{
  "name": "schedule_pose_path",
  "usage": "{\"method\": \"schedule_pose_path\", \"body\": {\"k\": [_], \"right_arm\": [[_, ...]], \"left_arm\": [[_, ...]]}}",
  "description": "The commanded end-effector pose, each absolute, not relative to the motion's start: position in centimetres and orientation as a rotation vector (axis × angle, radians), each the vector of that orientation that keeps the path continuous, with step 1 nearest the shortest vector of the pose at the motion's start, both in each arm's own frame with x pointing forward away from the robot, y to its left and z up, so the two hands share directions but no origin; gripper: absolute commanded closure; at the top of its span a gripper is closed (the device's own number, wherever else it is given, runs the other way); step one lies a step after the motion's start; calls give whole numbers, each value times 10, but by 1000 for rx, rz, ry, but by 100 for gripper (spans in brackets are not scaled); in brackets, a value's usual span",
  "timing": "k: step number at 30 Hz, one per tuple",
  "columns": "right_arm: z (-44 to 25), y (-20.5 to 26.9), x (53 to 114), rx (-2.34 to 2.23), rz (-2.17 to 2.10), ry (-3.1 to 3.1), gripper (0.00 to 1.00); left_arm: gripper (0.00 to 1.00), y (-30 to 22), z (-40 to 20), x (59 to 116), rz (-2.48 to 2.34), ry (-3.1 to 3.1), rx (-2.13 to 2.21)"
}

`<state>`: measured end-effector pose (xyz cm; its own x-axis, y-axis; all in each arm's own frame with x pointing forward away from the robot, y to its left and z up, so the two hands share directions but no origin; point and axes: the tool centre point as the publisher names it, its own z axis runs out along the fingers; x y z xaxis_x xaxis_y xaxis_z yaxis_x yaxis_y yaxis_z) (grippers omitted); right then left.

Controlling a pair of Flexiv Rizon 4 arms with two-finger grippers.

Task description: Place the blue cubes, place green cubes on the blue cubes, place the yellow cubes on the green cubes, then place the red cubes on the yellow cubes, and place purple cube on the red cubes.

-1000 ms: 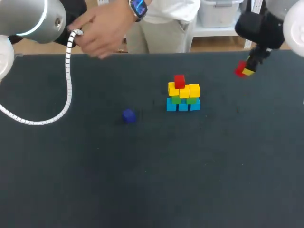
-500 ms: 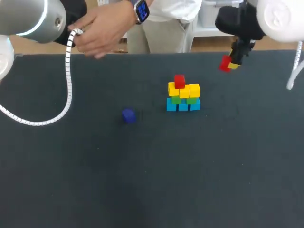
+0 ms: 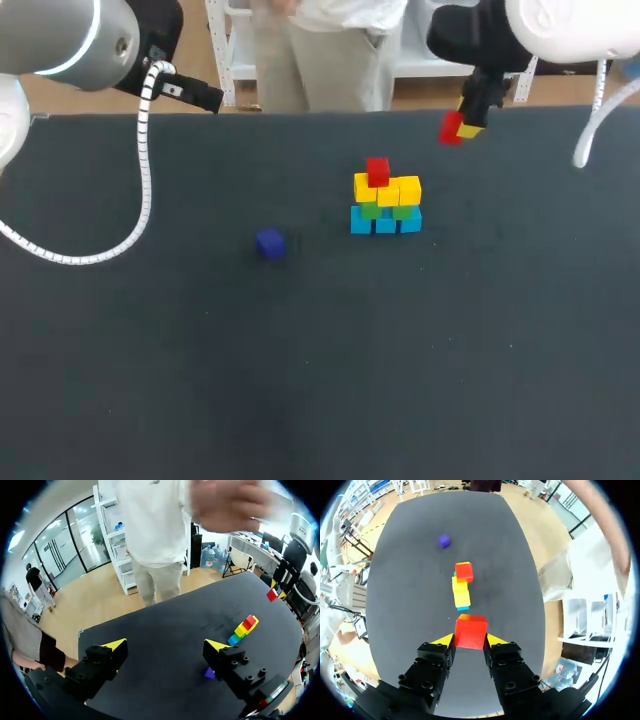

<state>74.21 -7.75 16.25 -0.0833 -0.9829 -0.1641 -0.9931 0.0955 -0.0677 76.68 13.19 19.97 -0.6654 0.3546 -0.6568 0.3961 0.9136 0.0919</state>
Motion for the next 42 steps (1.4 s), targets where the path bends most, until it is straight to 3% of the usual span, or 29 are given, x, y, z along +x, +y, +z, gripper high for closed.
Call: {"method": "schedule_pose_path", "body": {"k": [1,22,42], "right_arm": [[164,-66,745,-2042,106,2181,100],[141,-24,727,-2308,139,2075,100],[123,-23,731,-2369,106,2089,100]], "left_arm": [[0,134,200,767,-82,2358,539],[0,134,200,767,-82,2358,539],[0,134,200,767,-82,2358,539]]}}
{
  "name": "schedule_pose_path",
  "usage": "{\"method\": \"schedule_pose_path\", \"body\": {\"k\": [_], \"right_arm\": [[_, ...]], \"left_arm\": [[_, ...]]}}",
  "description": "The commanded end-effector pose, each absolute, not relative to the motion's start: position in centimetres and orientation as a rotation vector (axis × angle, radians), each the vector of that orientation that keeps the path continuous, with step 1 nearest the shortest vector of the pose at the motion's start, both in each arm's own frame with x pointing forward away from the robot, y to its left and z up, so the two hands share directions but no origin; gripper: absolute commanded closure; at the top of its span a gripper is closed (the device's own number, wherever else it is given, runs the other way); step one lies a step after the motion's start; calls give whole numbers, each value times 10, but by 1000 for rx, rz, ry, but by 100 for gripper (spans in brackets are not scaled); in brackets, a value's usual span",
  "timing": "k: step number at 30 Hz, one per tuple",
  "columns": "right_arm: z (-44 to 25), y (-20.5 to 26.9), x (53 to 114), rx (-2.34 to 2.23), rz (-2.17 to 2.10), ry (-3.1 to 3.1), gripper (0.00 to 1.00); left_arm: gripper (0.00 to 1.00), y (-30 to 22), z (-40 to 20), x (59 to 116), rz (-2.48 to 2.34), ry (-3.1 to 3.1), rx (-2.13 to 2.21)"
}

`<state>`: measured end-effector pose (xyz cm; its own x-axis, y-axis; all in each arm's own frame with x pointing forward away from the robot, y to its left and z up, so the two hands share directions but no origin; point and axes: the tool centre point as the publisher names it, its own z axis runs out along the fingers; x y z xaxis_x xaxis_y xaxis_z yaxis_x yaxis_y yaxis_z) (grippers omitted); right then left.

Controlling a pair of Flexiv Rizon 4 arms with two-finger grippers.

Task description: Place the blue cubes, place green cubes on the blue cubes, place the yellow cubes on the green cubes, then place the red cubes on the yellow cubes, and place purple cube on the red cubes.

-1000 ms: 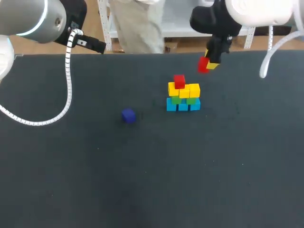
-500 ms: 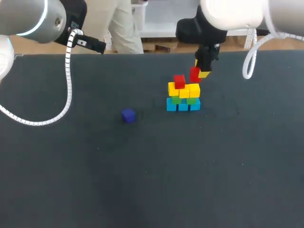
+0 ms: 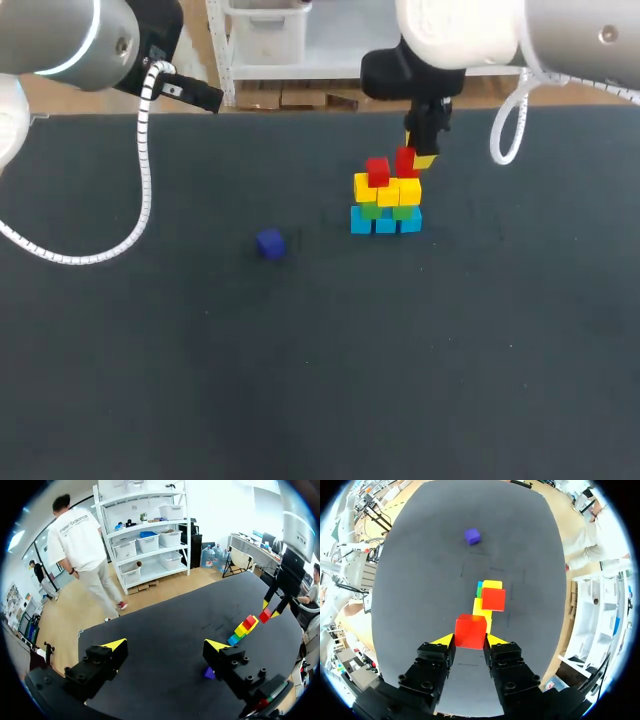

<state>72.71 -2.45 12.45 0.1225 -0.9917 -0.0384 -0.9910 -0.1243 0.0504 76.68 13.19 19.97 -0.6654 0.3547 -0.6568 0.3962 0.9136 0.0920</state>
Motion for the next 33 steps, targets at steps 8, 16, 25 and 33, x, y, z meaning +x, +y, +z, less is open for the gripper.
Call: {"method": "schedule_pose_path", "body": {"k": [8,16,25,33], "right_arm": [[115,-24,735,2328,-102,-2053,100],[112,-22,738,2323,-87,-2047,100],[108,-19,744,2326,-81,-2030,100],[103,-19,745,2319,-95,-2023,100]], "left_arm": [[0,134,200,767,-82,2358,539],[0,134,200,767,-82,2358,539],[0,134,200,767,-82,2358,539],[0,134,200,767,-82,2358,539]]}}
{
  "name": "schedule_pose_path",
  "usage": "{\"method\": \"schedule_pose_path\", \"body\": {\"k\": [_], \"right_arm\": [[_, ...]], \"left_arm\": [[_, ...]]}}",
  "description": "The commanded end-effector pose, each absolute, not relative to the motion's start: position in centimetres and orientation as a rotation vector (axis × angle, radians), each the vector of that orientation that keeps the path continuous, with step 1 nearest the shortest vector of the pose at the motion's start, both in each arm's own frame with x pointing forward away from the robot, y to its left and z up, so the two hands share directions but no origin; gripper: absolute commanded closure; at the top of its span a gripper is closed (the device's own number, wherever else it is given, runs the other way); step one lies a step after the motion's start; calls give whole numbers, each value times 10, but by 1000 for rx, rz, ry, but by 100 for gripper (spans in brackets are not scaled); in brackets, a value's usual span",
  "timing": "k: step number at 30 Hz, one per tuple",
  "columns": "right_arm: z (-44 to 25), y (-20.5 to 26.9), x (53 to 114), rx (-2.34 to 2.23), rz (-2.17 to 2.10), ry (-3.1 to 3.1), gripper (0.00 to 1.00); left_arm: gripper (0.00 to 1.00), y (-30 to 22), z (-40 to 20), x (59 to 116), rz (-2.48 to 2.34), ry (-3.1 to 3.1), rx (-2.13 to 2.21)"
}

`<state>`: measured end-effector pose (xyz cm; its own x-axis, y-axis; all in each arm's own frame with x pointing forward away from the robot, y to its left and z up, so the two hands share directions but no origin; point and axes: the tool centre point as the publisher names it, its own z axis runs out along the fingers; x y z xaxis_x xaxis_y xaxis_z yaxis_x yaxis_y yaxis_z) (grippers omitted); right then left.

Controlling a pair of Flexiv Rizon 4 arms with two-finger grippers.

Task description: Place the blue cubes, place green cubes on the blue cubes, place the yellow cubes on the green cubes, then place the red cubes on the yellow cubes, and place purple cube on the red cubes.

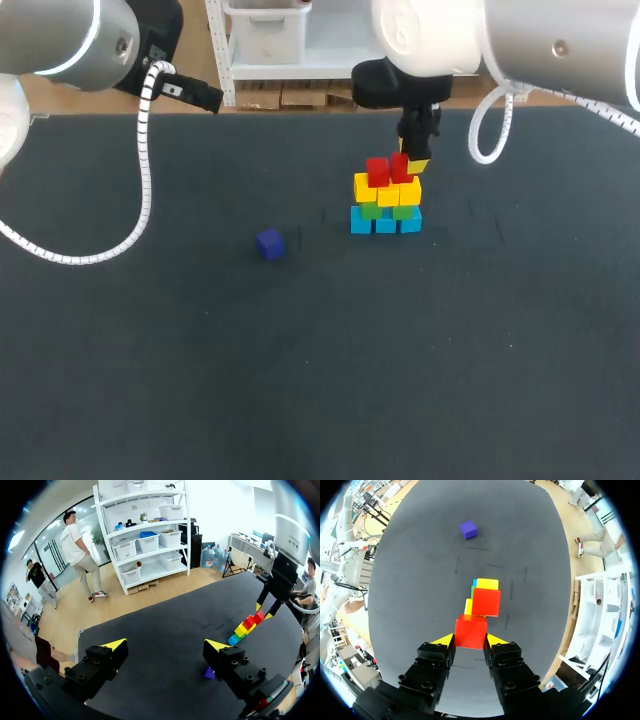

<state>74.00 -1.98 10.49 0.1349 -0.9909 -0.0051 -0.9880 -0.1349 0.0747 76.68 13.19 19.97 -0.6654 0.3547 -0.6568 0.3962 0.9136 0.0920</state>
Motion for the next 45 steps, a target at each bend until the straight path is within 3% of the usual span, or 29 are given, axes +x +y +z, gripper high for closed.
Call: {"method": "schedule_pose_path", "body": {"k": [1,27,45], "right_arm": [[103,-19,745,2318,-96,-2023,100],[95,-19,739,2303,-123,-2003,100],[95,-18,739,2301,-137,-2006,85]], "left_arm": [[0,134,200,767,-82,2358,539],[0,134,200,767,-82,2358,539],[0,134,200,767,-82,2358,539]]}}
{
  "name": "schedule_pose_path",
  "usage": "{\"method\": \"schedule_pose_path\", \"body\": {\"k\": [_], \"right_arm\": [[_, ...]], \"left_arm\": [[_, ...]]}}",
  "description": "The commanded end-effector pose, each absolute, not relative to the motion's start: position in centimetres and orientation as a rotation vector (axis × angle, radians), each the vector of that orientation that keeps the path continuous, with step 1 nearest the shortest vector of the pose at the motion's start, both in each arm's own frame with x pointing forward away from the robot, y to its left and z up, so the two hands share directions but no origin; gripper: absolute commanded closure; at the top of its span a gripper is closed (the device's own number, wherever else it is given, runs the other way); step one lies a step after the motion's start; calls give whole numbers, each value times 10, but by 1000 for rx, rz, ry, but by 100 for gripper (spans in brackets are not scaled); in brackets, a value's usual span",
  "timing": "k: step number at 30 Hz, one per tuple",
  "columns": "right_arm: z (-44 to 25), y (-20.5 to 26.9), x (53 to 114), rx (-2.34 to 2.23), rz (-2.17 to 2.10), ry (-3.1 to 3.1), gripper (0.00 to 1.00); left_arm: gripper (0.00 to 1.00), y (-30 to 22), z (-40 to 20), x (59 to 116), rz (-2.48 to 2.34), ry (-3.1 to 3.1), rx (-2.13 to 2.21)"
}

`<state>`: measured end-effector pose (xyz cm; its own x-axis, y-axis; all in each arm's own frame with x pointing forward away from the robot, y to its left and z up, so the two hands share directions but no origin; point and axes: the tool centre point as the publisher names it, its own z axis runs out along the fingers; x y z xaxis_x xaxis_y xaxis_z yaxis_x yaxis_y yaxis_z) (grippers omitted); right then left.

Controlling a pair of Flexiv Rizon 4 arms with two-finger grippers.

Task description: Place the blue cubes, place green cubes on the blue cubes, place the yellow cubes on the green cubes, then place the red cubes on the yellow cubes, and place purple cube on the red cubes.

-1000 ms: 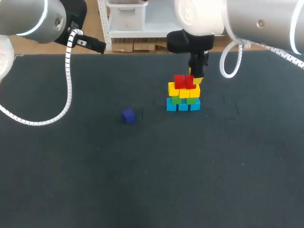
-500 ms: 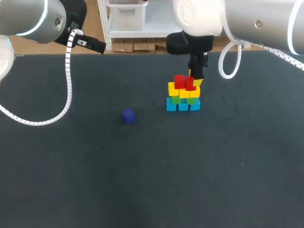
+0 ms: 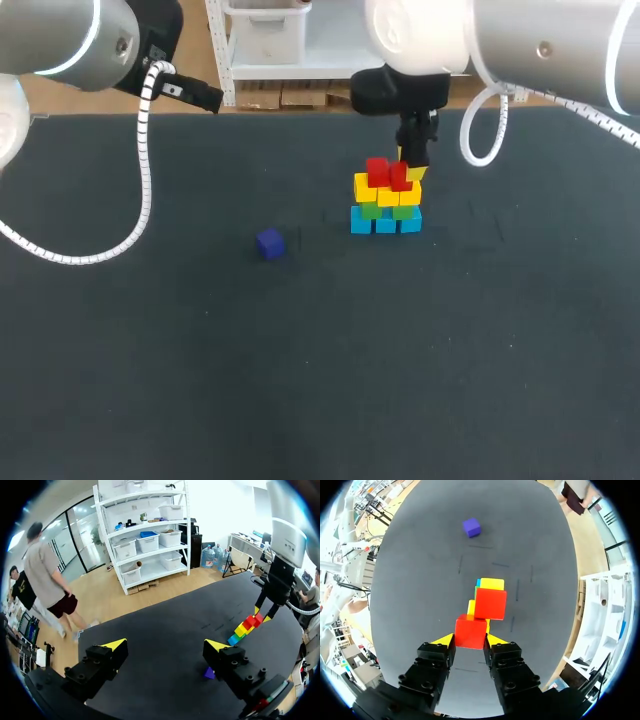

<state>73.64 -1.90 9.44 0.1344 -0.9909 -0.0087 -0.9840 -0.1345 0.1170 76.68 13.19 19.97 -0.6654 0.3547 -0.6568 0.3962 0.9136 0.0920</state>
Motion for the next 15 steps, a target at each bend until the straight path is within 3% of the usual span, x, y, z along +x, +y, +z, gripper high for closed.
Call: {"method": "schedule_pose_path", "body": {"k": [1,2,4,7,15], "right_arm": [[95,-18,739,2302,-138,-2005,84],[95,-18,739,2302,-138,-2006,84],[95,-18,739,2302,-140,-2007,69],[95,-18,739,2303,-142,-2006,58],[95,-18,738,2303,-150,-2004,51]], "left_arm": [[0,134,200,767,-82,2358,539],[0,134,200,767,-82,2358,539],[0,134,200,767,-82,2358,539],[0,134,200,767,-82,2358,539],[0,134,200,767,-82,2358,539]]}}
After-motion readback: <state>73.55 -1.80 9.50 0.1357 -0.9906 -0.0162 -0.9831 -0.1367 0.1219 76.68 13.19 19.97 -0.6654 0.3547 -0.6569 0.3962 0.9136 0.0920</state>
